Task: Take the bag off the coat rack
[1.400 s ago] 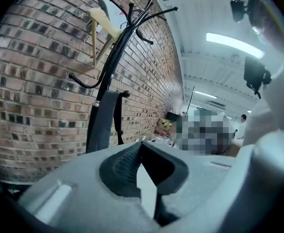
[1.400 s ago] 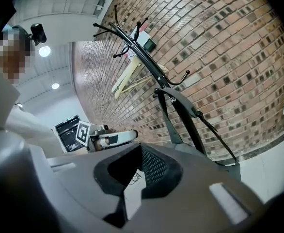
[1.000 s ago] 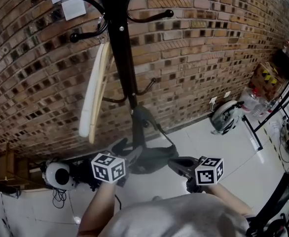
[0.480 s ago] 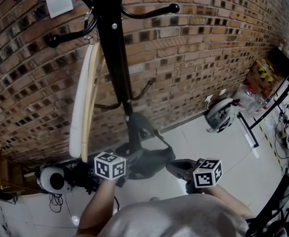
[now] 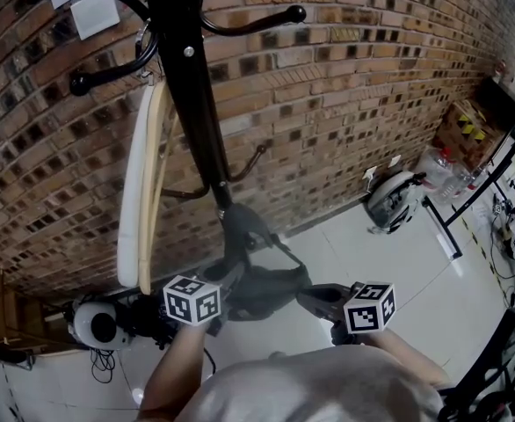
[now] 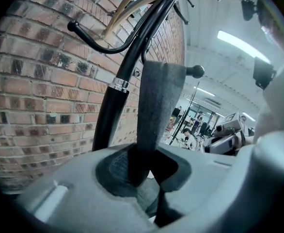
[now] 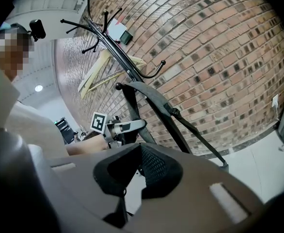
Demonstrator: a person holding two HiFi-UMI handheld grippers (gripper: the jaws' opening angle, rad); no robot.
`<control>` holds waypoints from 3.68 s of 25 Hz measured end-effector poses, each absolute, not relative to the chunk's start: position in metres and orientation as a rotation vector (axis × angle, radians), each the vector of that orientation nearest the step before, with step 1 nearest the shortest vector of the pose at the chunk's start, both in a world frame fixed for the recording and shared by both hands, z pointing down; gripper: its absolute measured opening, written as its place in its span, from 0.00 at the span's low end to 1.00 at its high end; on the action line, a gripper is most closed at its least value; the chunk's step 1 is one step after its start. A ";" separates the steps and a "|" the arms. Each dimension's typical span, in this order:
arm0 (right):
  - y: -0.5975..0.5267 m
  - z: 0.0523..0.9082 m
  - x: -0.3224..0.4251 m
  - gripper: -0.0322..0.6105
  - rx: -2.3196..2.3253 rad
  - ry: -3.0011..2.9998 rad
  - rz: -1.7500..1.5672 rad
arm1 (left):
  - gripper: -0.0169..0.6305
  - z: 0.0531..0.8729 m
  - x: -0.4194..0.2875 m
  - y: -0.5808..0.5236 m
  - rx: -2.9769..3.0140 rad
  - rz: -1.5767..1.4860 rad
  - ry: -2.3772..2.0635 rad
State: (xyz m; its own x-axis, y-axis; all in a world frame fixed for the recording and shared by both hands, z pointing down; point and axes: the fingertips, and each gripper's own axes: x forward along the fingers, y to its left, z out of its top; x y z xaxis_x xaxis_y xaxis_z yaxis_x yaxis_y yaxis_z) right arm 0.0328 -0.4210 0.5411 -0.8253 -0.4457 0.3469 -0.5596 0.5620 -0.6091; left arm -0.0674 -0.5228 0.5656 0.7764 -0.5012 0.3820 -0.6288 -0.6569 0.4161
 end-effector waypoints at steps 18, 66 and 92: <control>-0.379 0.512 0.047 0.05 0.832 -2.729 1.027 | 0.10 0.493 -0.062 -0.482 2.472 0.216 -0.961; 0.089 0.447 -0.009 0.05 0.761 -2.936 0.795 | 0.10 0.441 -0.108 0.101 2.443 0.086 -1.155; 0.089 0.449 -0.061 0.05 0.656 -2.912 0.780 | 0.10 0.449 -0.155 0.107 2.377 0.052 -1.217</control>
